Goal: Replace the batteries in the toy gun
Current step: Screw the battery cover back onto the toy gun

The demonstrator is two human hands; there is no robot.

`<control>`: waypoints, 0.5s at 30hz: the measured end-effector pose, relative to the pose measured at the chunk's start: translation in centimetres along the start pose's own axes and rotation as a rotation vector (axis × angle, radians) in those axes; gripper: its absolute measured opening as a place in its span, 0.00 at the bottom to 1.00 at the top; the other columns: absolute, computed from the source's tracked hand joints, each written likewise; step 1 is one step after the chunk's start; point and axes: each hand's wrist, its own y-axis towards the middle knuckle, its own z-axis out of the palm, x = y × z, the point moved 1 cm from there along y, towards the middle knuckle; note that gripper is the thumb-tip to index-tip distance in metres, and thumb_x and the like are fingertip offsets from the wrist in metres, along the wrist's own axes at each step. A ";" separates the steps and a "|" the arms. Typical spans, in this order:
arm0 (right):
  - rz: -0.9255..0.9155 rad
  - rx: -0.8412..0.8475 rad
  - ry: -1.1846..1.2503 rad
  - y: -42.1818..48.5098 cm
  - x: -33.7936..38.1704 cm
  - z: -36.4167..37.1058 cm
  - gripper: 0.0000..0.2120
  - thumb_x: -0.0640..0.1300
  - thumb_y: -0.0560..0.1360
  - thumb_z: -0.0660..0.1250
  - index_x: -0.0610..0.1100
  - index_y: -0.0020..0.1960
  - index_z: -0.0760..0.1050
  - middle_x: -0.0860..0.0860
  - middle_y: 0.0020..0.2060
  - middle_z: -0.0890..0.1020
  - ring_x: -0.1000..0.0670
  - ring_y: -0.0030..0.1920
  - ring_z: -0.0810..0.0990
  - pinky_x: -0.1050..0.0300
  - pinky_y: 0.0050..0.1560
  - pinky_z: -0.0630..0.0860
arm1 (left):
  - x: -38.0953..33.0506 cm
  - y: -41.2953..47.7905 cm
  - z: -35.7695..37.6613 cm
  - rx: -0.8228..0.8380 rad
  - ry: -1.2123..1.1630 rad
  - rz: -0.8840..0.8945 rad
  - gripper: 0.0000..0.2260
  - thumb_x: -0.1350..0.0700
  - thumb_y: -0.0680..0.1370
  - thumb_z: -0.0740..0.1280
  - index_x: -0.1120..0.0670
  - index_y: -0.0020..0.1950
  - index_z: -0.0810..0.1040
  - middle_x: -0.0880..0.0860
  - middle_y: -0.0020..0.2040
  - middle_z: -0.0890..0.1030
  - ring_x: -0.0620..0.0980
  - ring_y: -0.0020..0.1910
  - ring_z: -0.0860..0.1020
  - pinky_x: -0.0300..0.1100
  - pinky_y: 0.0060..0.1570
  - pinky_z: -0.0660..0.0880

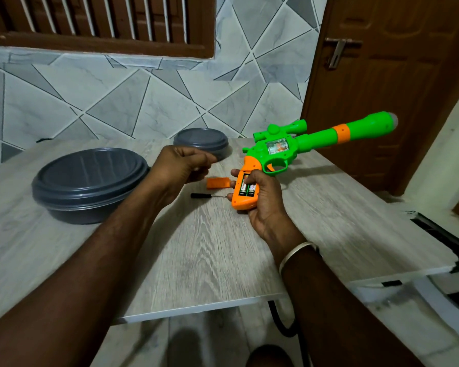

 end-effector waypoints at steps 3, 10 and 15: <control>0.009 -0.004 -0.013 -0.1 0.0 -0.1 0.32 0.42 0.60 0.62 0.34 0.63 0.75 0.43 0.49 0.84 0.46 0.32 0.81 0.60 0.27 0.74 | 0.2 -0.1 0.2 -0.020 -0.168 -0.125 0.05 0.66 0.78 0.68 0.62 0.48 0.84 0.53 0.33 0.79 0.48 0.33 0.76 0.38 0.38 0.76; -0.004 0.001 0.047 0.1 -0.2 -0.2 0.24 0.37 0.68 0.60 0.33 0.63 0.74 0.46 0.47 0.85 0.50 0.34 0.83 0.52 0.35 0.76 | 0.8 0.2 0.5 -0.015 -0.379 -0.286 0.15 0.67 0.78 0.68 0.58 0.32 0.84 0.52 0.28 0.76 0.48 0.34 0.77 0.36 0.35 0.77; 0.010 0.003 0.053 0.1 0.0 -0.2 0.22 0.36 0.71 0.58 0.32 0.63 0.74 0.46 0.47 0.85 0.51 0.34 0.83 0.53 0.34 0.78 | 0.9 0.2 0.7 0.012 -0.419 -0.305 0.02 0.66 0.79 0.68 0.63 0.48 0.81 0.58 0.40 0.82 0.50 0.39 0.81 0.36 0.37 0.81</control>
